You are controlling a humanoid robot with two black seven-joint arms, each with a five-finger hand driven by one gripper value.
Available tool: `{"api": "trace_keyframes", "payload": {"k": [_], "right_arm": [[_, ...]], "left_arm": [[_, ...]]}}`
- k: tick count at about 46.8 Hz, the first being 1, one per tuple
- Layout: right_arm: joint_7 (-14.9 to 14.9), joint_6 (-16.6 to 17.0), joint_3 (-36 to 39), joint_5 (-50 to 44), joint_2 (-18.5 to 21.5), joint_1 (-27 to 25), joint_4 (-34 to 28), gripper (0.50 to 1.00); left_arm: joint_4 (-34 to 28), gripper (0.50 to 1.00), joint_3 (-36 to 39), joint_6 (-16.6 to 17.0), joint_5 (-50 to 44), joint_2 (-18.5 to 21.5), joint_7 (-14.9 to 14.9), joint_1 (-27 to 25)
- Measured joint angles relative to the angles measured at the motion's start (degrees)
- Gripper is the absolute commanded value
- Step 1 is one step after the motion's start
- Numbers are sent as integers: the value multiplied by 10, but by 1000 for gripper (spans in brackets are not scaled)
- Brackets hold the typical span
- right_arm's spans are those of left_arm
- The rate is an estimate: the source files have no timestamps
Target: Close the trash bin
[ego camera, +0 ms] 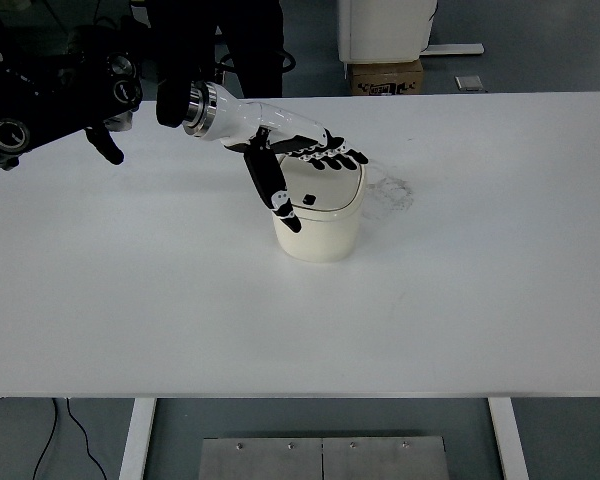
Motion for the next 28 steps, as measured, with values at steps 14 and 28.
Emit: {"api": "trace_keyframes", "payload": {"k": [14, 28], "right_arm": [[0, 0, 0, 0, 0, 0, 0, 991], [0, 0, 0, 0, 0, 0, 0, 991]], "left_arm": [[70, 1000, -2, 0, -140, 16, -1, 1], [117, 1000, -8, 7, -346, 35, -5, 50]]}}
